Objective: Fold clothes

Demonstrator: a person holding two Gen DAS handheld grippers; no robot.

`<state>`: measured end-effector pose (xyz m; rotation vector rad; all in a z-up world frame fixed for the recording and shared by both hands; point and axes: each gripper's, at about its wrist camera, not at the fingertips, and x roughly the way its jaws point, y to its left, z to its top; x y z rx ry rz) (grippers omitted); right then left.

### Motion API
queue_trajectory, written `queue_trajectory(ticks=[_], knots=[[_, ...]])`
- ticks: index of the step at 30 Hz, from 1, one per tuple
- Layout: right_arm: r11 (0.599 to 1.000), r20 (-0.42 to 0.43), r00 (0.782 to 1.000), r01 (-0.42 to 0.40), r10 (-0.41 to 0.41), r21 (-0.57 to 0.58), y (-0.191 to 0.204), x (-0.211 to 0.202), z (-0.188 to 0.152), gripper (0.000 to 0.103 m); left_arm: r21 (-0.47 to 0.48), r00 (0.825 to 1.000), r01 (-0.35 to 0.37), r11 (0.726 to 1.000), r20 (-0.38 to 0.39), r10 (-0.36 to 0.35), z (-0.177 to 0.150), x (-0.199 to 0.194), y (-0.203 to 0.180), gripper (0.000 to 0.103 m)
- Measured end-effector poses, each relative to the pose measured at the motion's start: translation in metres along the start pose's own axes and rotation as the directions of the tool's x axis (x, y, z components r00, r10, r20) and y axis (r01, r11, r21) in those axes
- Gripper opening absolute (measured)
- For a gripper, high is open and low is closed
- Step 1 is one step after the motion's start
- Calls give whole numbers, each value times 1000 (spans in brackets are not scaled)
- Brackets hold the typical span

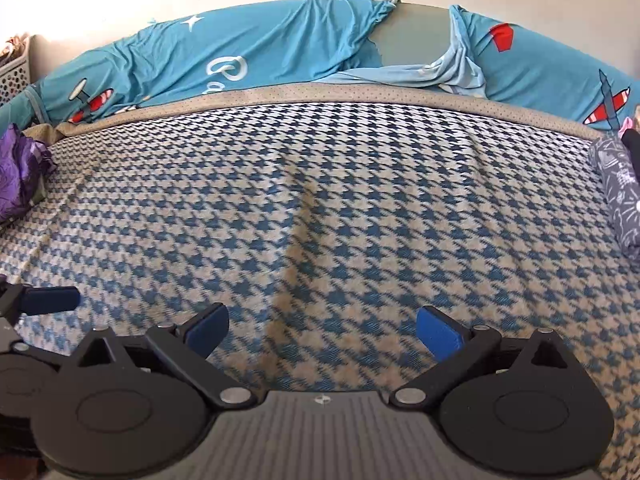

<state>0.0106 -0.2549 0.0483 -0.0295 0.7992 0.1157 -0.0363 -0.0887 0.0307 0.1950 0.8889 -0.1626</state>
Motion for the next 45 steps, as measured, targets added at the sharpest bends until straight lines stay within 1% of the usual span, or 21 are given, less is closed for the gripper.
queue_trajectory(ticks=[5, 8, 11, 13, 16, 20, 22, 24, 27, 30, 36, 38, 41, 45], knots=[[999, 21, 999, -33, 33, 13, -25, 9, 23, 101, -4, 1000, 20, 1000, 9, -20, 21, 5, 5, 103], [999, 55, 998, -40, 38, 28, -44, 16, 36, 101, 21, 1000, 16, 1000, 12, -17, 33, 11, 5, 103], [998, 66, 997, -39, 36, 55, -65, 28, 48, 101, 40, 1000, 27, 999, -2, -27, 42, 17, 5, 103], [995, 62, 997, -58, 53, 77, -80, 38, 52, 101, 51, 999, 42, 998, -11, -41, 47, 21, 4, 103], [993, 64, 998, -20, 12, 116, -99, 52, 53, 101, 49, 999, 48, 998, -22, -47, 55, 29, 5, 103], [993, 76, 997, -2, -8, 120, -116, 65, 53, 101, -13, 998, 54, 998, -39, -55, 62, 41, 12, 103], [991, 93, 996, -16, 4, 132, -121, 69, 53, 101, -24, 998, 41, 999, -40, -42, 64, 47, 12, 103], [989, 110, 994, -31, 15, 143, -127, 74, 52, 101, -23, 999, 0, 1000, -41, -1, 67, 54, 14, 103], [989, 122, 992, -28, 10, 146, -132, 82, 54, 101, -31, 996, -68, 997, -62, 66, 69, 66, 14, 103], [993, 129, 992, -12, -4, 117, -132, 89, 57, 101, -52, 991, -105, 993, -92, 100, 71, 79, 19, 103], [998, 144, 989, 21, -29, 58, -132, 105, 65, 103, -128, 994, -49, 991, -108, 35, 77, 93, 32, 103], [998, 140, 989, 46, -50, 32, -128, 109, 66, 103, -156, 993, -33, 987, -114, 16, 78, 95, 37, 103], [996, 133, 988, 84, -82, -6, -121, 110, 64, 103, -152, 992, -29, 988, -124, 10, 77, 96, 40, 103], [997, 136, 987, 83, -82, -6, -123, 109, 61, 103, -153, 989, -21, 988, -151, -3, 85, 102, 46, 103]])
